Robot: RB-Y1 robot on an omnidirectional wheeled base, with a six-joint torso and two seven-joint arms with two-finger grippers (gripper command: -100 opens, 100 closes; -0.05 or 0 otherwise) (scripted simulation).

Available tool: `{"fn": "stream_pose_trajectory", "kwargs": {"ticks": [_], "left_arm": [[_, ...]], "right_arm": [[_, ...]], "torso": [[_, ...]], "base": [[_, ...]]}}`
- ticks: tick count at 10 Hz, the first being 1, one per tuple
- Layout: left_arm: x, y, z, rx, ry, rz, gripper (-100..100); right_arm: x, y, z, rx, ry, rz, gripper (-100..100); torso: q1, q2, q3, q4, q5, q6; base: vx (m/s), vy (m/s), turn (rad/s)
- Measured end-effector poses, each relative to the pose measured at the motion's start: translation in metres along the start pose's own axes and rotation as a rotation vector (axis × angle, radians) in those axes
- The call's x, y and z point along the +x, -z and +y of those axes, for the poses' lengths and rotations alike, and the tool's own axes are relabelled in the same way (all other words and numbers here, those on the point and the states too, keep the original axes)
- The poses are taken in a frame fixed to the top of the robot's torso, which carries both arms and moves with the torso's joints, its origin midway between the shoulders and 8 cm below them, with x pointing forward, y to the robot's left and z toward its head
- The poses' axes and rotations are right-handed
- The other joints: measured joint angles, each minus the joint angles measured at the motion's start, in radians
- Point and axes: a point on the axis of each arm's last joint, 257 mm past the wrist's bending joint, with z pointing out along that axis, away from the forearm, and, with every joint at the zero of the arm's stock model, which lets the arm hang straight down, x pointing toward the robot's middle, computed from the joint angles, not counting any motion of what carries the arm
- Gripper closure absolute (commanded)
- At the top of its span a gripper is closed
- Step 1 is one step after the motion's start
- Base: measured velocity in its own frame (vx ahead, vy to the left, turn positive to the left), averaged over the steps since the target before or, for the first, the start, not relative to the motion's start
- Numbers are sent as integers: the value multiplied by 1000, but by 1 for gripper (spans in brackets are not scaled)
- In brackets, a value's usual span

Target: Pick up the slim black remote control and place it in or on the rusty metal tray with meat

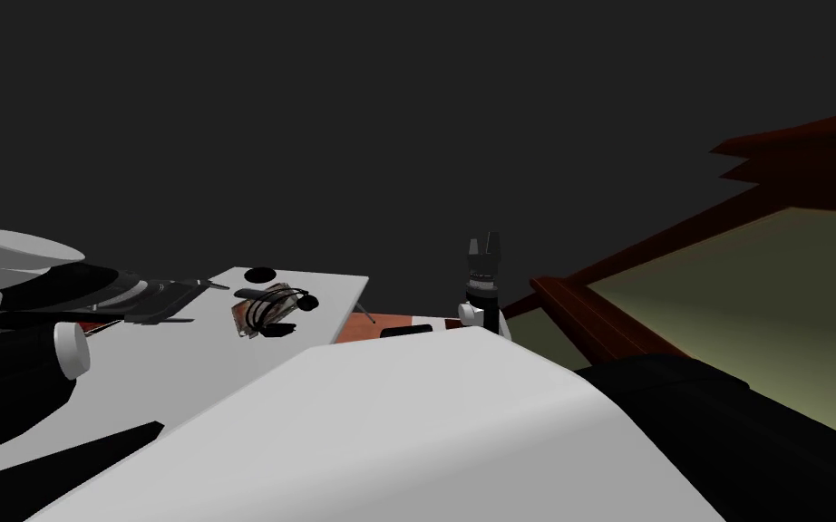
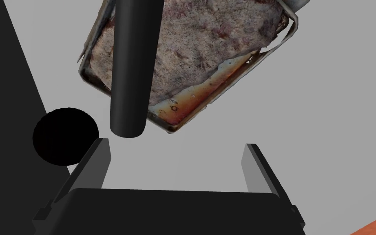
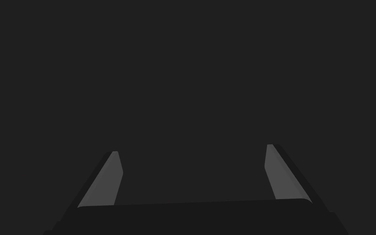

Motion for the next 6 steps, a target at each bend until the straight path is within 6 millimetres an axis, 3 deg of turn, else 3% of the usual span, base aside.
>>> {"fn": "stream_pose_trajectory", "kwargs": {"ticks": [1,6], "left_arm": [[0,1,1,-1,-1,2,0],[0,1,1,-1,-1,2,0]], "right_arm": [[0,0,0,0,0,0,0],[0,0,0,0,0,0,0]], "torso": [[1,0,0,0,0,0],[2,1,1,0,1,0]], "base": [[0,0,0],[0,0,0]]}}
